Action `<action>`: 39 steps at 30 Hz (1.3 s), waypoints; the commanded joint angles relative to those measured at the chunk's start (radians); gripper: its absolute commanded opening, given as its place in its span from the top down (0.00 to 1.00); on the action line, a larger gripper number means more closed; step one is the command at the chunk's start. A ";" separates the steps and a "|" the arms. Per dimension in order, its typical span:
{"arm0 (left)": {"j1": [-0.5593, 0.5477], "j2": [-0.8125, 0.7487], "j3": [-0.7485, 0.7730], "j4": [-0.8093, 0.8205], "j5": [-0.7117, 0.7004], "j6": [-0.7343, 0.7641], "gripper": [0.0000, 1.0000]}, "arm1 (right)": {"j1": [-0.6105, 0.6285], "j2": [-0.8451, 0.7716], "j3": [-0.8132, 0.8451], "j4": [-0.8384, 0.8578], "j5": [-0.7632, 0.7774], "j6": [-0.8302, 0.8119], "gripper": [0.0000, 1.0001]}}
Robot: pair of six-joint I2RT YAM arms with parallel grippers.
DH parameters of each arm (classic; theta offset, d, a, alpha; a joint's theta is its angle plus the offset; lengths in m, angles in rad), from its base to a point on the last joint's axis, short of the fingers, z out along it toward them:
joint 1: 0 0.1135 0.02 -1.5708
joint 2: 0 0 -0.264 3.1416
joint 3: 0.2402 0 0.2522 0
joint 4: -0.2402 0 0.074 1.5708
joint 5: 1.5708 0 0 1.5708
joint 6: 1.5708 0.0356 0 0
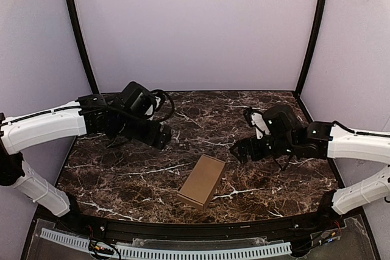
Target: Fold the paper box
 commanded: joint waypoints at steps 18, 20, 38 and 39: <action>0.359 -0.201 0.030 -0.210 -0.012 0.068 0.01 | -0.605 -0.082 0.298 -0.317 0.067 -0.060 0.02; 0.387 -0.219 0.023 -0.192 -0.021 0.069 0.01 | -0.606 -0.103 0.309 -0.328 0.077 -0.048 0.01; 0.391 -0.531 -0.260 0.102 0.035 0.164 0.01 | -0.605 -0.389 0.054 -0.139 -0.085 -0.234 0.01; 0.393 -0.530 -0.261 0.104 0.044 0.164 0.01 | -0.606 -0.394 0.054 -0.139 -0.080 -0.238 0.02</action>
